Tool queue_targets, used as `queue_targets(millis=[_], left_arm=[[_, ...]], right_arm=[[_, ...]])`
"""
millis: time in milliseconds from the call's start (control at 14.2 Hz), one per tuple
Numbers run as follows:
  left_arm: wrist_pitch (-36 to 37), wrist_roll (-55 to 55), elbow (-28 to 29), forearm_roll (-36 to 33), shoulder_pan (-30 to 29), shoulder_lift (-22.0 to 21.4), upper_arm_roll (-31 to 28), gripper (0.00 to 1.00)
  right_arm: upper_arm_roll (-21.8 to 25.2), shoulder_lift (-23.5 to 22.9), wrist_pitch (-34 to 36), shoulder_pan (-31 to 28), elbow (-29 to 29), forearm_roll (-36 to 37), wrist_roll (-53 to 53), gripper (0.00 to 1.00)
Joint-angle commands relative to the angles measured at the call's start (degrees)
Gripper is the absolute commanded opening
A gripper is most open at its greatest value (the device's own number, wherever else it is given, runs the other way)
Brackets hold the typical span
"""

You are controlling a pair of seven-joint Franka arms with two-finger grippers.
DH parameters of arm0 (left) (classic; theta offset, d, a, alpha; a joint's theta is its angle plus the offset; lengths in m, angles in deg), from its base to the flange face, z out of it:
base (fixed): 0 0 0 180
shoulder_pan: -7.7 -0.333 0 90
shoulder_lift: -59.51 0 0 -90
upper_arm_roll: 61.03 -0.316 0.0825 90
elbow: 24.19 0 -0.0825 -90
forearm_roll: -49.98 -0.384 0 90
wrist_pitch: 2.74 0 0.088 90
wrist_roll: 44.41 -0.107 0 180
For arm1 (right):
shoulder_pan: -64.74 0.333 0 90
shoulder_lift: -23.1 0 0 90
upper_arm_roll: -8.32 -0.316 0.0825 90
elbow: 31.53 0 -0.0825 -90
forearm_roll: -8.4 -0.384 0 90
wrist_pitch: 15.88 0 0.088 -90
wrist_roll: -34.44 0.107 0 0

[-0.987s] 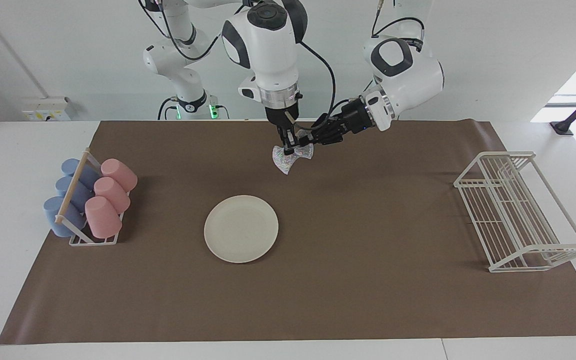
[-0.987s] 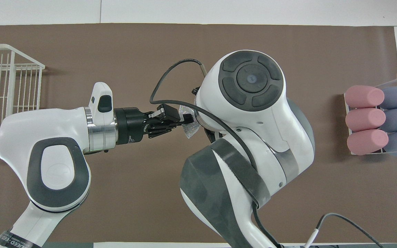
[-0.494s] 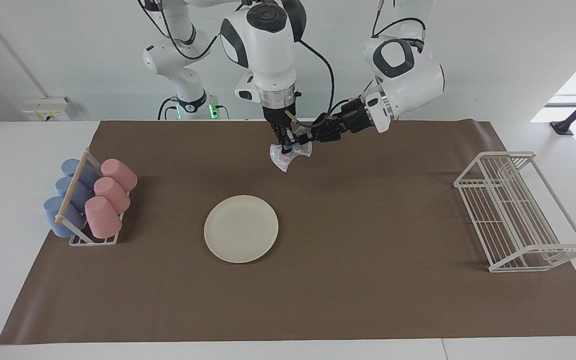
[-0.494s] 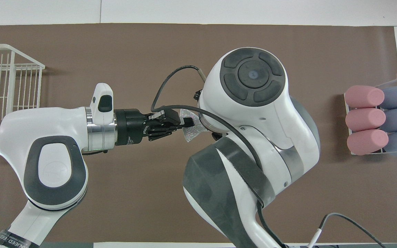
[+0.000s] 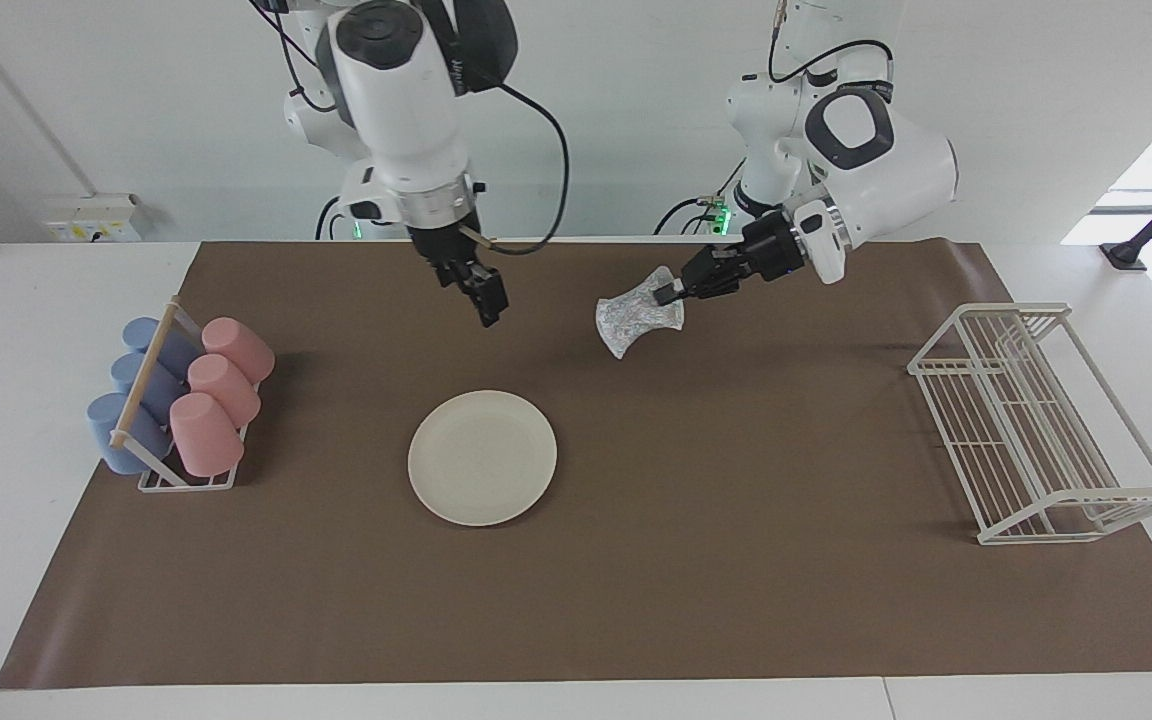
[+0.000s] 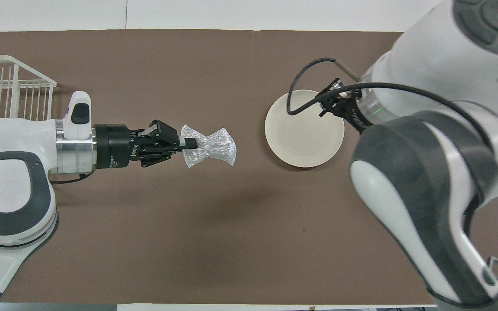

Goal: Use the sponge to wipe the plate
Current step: 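Carry the scrubber to the rack with the left gripper while the right gripper retracts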

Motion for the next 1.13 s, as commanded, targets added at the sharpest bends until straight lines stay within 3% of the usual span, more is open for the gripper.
queue_targets(millis=[0,282,564,776,1058], left_arm=[[6.2,3.0,-3.4,-8.5,-6.2,0.1,0.4,0.00],[15.8,8.6,-13.2,-26.1,-12.1,3.5,0.3,0.00],[29.1,13.5,-29.3,-47.2,-12.4,9.5,0.4,0.00],[36.8,13.5,-38.0,-61.8,-11.4,13.6,0.7,0.00],[39.3,12.4,-39.1,-85.3,-6.6,13.9,1.0,0.00]], right_arm=[[-0.5,3.5,4.2,-7.3,1.2,0.2,-19.5,1.00],[-0.3,4.6,6.2,-11.1,1.2,1.9,-36.8,1.00],[-0.3,5.1,6.8,-11.7,0.9,2.5,-44.2,1.00],[-0.4,7.9,6.8,-13.9,3.7,3.4,-49.6,1.00],[-0.4,9.4,6.2,-16.0,6.4,4.2,-54.6,1.00]])
